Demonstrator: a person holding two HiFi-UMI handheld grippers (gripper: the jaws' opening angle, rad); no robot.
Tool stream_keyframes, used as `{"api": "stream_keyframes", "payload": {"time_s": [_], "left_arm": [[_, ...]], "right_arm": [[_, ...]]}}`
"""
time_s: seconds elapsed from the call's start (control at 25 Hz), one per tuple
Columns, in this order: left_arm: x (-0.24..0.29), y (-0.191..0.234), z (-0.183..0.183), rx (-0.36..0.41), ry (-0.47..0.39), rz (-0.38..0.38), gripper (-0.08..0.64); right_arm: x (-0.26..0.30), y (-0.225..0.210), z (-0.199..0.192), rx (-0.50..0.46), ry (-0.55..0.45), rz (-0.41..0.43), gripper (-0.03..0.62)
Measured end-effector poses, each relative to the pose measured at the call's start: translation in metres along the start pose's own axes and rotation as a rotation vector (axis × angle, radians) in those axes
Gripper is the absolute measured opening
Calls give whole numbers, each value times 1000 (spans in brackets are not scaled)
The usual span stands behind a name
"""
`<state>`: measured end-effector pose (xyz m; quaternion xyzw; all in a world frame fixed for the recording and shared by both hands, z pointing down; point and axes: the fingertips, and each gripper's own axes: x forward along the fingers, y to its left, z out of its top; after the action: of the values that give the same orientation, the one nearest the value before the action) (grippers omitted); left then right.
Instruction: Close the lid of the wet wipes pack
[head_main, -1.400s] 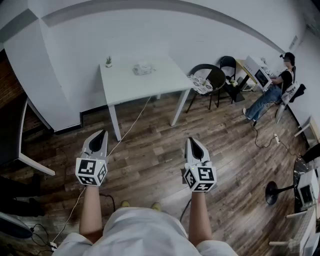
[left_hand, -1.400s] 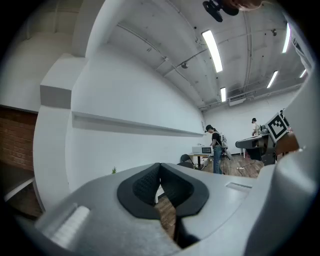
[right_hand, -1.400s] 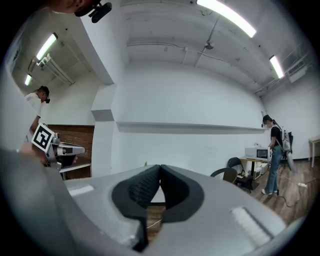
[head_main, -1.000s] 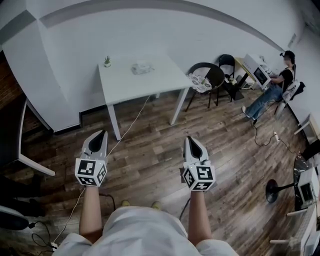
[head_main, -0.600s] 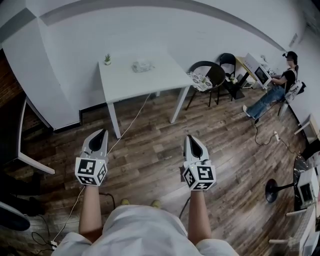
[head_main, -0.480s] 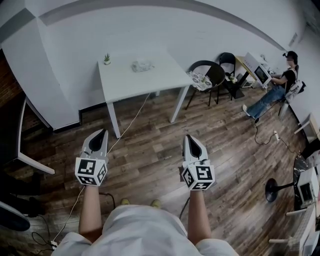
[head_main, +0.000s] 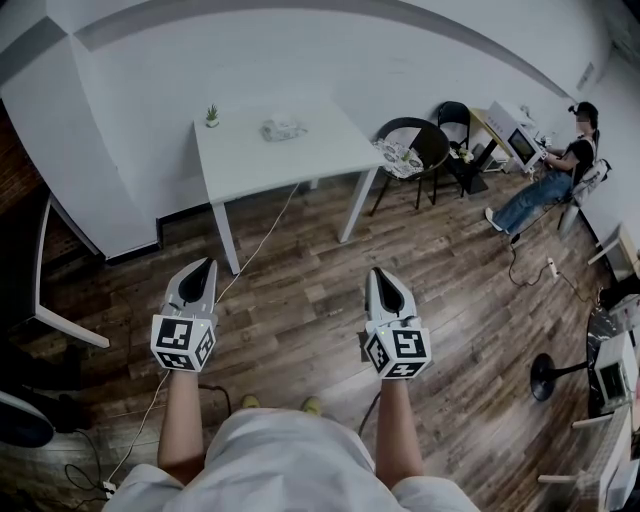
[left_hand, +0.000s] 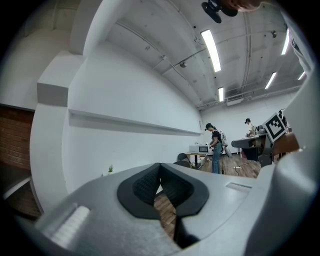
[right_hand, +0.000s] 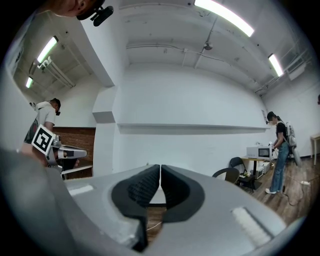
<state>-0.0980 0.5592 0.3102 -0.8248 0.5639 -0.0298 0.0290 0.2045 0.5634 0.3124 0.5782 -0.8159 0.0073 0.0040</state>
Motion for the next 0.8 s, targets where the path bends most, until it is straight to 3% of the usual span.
{"api": "stream_keyframes", "payload": {"time_s": [0.08,0.8], "left_arm": [[0,0,-1,0,2,0,6],[1,-1,2,-3,10,-9,6]], "right_arm": [[1,2,1,-9,0,3,48],[2,2,2,-17,17,-10,75]]}}
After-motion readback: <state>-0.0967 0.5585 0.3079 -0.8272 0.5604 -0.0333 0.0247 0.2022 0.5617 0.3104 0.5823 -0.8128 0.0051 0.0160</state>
